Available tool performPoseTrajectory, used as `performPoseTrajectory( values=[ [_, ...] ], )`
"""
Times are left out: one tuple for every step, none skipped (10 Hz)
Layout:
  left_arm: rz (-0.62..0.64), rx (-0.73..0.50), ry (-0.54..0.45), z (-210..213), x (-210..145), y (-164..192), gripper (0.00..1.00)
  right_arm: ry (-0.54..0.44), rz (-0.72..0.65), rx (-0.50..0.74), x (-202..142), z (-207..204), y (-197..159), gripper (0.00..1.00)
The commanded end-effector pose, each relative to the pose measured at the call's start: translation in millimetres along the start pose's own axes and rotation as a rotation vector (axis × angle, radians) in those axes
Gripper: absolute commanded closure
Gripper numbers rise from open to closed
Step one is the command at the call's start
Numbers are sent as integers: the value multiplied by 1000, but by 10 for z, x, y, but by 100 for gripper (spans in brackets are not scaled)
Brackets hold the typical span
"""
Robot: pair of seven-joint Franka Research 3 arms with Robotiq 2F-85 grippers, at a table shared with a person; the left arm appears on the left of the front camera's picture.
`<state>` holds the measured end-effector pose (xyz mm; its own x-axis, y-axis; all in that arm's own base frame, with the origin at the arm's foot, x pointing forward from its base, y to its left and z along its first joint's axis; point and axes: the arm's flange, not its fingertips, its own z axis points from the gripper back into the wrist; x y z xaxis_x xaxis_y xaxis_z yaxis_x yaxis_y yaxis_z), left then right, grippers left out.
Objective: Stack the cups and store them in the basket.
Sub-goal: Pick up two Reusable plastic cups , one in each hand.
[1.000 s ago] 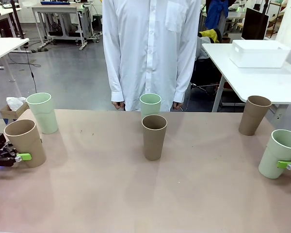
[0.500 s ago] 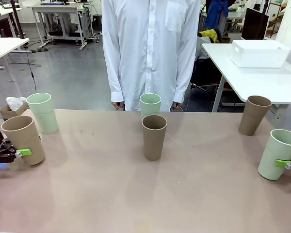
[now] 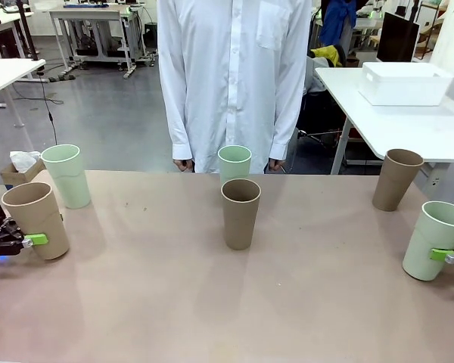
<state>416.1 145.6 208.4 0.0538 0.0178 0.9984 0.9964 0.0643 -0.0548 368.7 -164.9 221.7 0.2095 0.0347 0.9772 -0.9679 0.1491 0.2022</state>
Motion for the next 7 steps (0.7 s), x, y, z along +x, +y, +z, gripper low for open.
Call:
performPoseTrajectory(
  values=[
    [-23,12,-8,7,12,-24,77,0,-1,-1,1,-4,0,80],
    [-23,12,-8,7,12,-24,77,0,-1,-1,1,-4,0,80],
    [-23,12,-8,7,12,-24,77,0,-1,-1,1,-4,0,80],
    [-1,1,2,-6,1,6,17,0,0,0,0,0,0,14],
    [-27,-3,1,-56,191,-79,17,-17,24,-30,210,-72,110,14],
    [-52,6,-2,-128,388,-138,17,-26,39,-33,434,-171,243,14],
    [-63,16,5,-200,570,-188,17,-21,63,-50,611,-278,387,14]
  ],
)
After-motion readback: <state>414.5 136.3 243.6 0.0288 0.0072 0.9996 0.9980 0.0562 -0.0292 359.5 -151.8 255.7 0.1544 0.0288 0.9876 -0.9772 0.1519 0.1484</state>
